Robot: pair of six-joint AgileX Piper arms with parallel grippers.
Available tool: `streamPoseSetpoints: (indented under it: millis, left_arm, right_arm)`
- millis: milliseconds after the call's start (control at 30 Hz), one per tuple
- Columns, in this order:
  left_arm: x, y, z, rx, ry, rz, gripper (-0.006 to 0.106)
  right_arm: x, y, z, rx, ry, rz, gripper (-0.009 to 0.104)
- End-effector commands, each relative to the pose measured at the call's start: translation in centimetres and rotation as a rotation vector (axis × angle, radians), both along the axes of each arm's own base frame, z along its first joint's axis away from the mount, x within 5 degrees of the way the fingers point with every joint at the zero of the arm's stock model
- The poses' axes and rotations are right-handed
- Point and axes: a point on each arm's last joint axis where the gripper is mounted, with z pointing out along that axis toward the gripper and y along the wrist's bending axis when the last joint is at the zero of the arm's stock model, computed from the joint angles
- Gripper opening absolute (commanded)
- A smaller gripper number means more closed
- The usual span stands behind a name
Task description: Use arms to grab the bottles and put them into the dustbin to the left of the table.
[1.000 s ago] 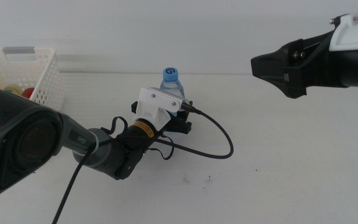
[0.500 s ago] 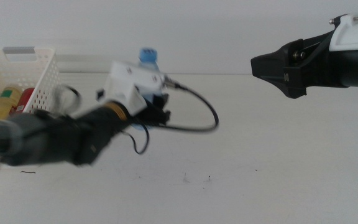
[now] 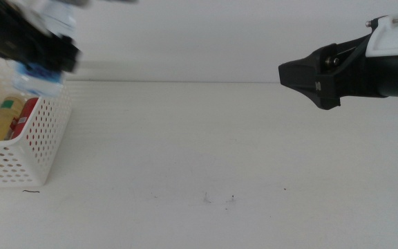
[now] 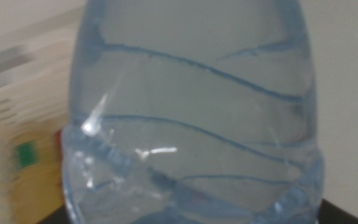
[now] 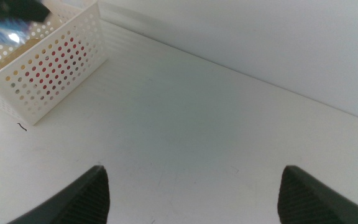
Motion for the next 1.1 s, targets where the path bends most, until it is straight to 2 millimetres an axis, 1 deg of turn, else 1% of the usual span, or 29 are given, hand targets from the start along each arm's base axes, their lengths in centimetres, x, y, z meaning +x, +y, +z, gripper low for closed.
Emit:
streamPoseSetpoints:
  millis: [0,67,133,267,333,400,567,700,800,900,967,1000,1067]
  left_arm:
    - [0.5,2.0,2.1,-0.011,0.014,0.009,-0.002]
    - [1.4,3.8,2.3,-0.026,0.052,0.037,-0.002]
    - [2.3,5.8,1.8,-0.033,0.089,0.08,-0.002]
    - [3.4,8.9,0.3,-0.031,0.138,0.131,-0.002]
    - [3.9,10.0,-0.6,-0.038,0.153,0.133,-0.002]
    - [4.3,11.1,-1.8,-0.035,0.177,0.123,-0.002]
    - [5.3,13.3,-5.1,-0.052,0.251,0.165,-0.001]
    - [6.1,13.7,-7.1,-0.054,0.278,0.134,0.005]
    - [6.8,13.8,-8.8,-0.067,0.3,0.133,0.017]
    - [7.1,13.9,-10.1,-0.072,0.332,0.132,0.036]
    - [7.2,14.0,-10.5,-0.066,0.337,0.133,0.051]
    - [7.3,14.1,-10.5,-0.06,0.331,0.134,0.058]
    - [7.4,14.2,-10.4,-0.042,0.312,0.142,0.075]
  right_arm:
    - [-0.1,0.0,0.5,0.007,-0.023,0.002,0.082]
    - [-0.1,0.0,0.5,0.007,-0.023,0.002,0.082]
    - [-0.1,0.0,0.5,0.007,-0.023,0.002,0.082]
    - [-0.1,0.0,0.5,0.007,-0.023,0.002,0.082]
    - [-0.1,0.0,0.5,0.007,-0.023,0.002,0.082]
    - [-0.1,0.0,0.5,0.007,-0.023,0.002,0.082]
    - [-0.1,0.0,0.5,0.007,-0.023,0.002,0.082]
    - [-0.1,0.0,0.5,0.007,-0.023,0.002,0.082]
    - [-0.1,0.0,0.5,0.007,-0.023,0.002,0.082]
    - [-0.1,0.0,0.5,0.007,-0.023,0.002,0.082]
    - [-0.1,0.0,0.5,0.007,-0.023,0.002,0.082]
    - [-0.1,0.0,0.5,0.007,-0.023,0.002,0.082]
    - [-0.1,0.0,0.5,0.007,-0.023,0.002,0.082]
